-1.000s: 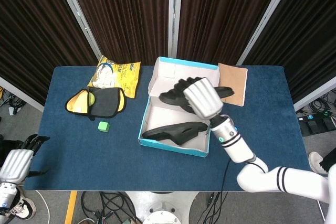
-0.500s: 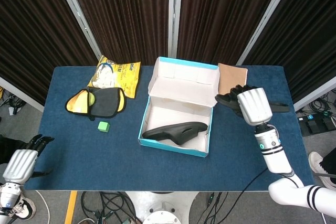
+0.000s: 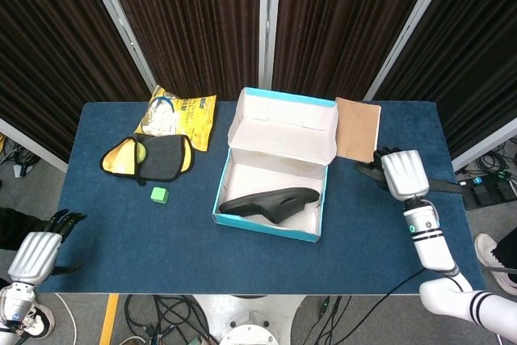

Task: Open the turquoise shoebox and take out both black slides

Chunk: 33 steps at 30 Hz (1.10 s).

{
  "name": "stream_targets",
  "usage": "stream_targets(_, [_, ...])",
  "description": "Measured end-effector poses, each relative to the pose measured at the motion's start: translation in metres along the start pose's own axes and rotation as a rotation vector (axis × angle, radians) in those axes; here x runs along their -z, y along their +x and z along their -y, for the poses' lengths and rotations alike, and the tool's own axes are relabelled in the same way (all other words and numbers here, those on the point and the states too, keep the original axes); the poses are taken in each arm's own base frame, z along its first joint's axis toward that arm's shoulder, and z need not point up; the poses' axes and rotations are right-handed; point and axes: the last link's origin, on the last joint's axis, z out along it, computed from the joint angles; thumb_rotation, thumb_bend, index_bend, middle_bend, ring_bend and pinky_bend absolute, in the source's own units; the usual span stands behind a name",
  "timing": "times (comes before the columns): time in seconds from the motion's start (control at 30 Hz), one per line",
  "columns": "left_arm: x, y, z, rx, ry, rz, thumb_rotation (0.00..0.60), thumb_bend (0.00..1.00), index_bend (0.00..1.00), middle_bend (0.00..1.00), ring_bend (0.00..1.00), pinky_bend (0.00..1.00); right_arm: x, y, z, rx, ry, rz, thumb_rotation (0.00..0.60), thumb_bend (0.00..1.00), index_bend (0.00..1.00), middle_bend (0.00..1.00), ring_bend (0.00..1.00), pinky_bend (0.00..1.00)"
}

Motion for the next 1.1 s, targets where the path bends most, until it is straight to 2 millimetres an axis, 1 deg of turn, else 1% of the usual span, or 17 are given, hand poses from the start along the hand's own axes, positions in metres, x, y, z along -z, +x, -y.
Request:
stream_targets(0.17, [0.001, -0.001, 0.001, 0.0, 0.002, -0.005, 0.6, 0.0, 0.16, 0.15, 0.08, 0.29, -0.01, -0.016, 0.01, -0.005, 0.014, 0.027, 0.6, 0.39, 0.9, 0.73, 0.6, 0.76])
stream_targets(0.37, [0.0, -0.001, 0.002, -0.003, 0.003, -0.012, 0.6, 0.0, 0.16, 0.15, 0.08, 0.29, -0.02, -0.027, 0.021, -0.009, 0.029, 0.035, 0.6, 0.38, 0.9, 0.73, 0.6, 0.76])
stream_targets(0.43, [0.0, -0.001, 0.002, -0.002, 0.003, -0.012, 0.6, 0.0, 0.16, 0.15, 0.08, 0.29, -0.021, -0.029, 0.024, -0.011, 0.037, 0.034, 0.6, 0.38, 0.9, 0.73, 0.6, 0.75])
stream_targets(0.53, [0.001, -0.002, 0.002, -0.001, 0.003, -0.01, 0.6, 0.0, 0.16, 0.15, 0.08, 0.29, -0.019, -0.032, 0.027, -0.014, 0.052, 0.047, 0.6, 0.33, 0.86, 0.73, 0.59, 0.72])
stream_targets(0.6, [0.001, -0.002, 0.002, 0.001, 0.003, -0.011, 0.6, 0.0, 0.16, 0.15, 0.08, 0.29, -0.017, -0.034, 0.029, -0.013, 0.064, 0.063, 0.6, 0.26, 0.81, 0.71, 0.55, 0.68])
stream_targets(0.63, [0.0, -0.002, 0.002, 0.0, 0.002, -0.012, 0.6, 0.0, 0.16, 0.15, 0.08, 0.29, -0.016, -0.034, 0.029, -0.013, 0.069, 0.072, 0.6, 0.21, 0.77, 0.68, 0.52, 0.64])
stream_targets(0.73, [0.0, -0.001, 0.002, -0.002, 0.0, -0.014, 0.6, 0.0, 0.16, 0.15, 0.08, 0.29, -0.012, -0.036, 0.031, -0.019, 0.088, 0.111, 0.6, 0.1, 0.67, 0.61, 0.44, 0.55])
stream_targets(0.77, [0.0, -0.001, 0.002, -0.006, 0.0, -0.015, 0.6, 0.0, 0.16, 0.15, 0.08, 0.29, -0.01, -0.036, 0.031, -0.02, 0.097, 0.128, 0.6, 0.09, 0.65, 0.6, 0.43, 0.53])
stream_targets(0.8, [0.0, -0.001, 0.002, -0.009, 0.0, -0.017, 0.6, 0.0, 0.16, 0.15, 0.08, 0.29, -0.009, -0.037, 0.031, -0.02, 0.103, 0.142, 0.6, 0.06, 0.61, 0.56, 0.38, 0.48])
stream_targets(0.83, [0.0, 0.0, 0.002, -0.009, 0.001, -0.019, 0.6, 0.0, 0.16, 0.15, 0.08, 0.29, -0.008, -0.037, 0.031, -0.018, 0.109, 0.156, 0.6, 0.05, 0.58, 0.54, 0.36, 0.45])
stream_targets(0.9, [0.0, 0.0, 0.002, -0.009, 0.002, -0.022, 0.6, 0.0, 0.16, 0.15, 0.08, 0.29, -0.006, -0.039, 0.032, -0.015, 0.121, 0.187, 0.6, 0.02, 0.49, 0.48, 0.29, 0.37])
stream_targets(1.0, [0.0, 0.0, 0.002, -0.011, 0.003, -0.02, 0.6, 0.0, 0.16, 0.15, 0.08, 0.29, -0.004, -0.041, 0.034, -0.013, 0.137, 0.224, 0.6, 0.0, 0.38, 0.4, 0.2, 0.27])
stream_targets(1.1, [0.001, 0.0, 0.003, -0.011, 0.004, -0.02, 0.6, 0.0, 0.16, 0.15, 0.08, 0.29, -0.002, -0.041, 0.036, -0.016, 0.146, 0.246, 0.6, 0.0, 0.31, 0.35, 0.14, 0.21])
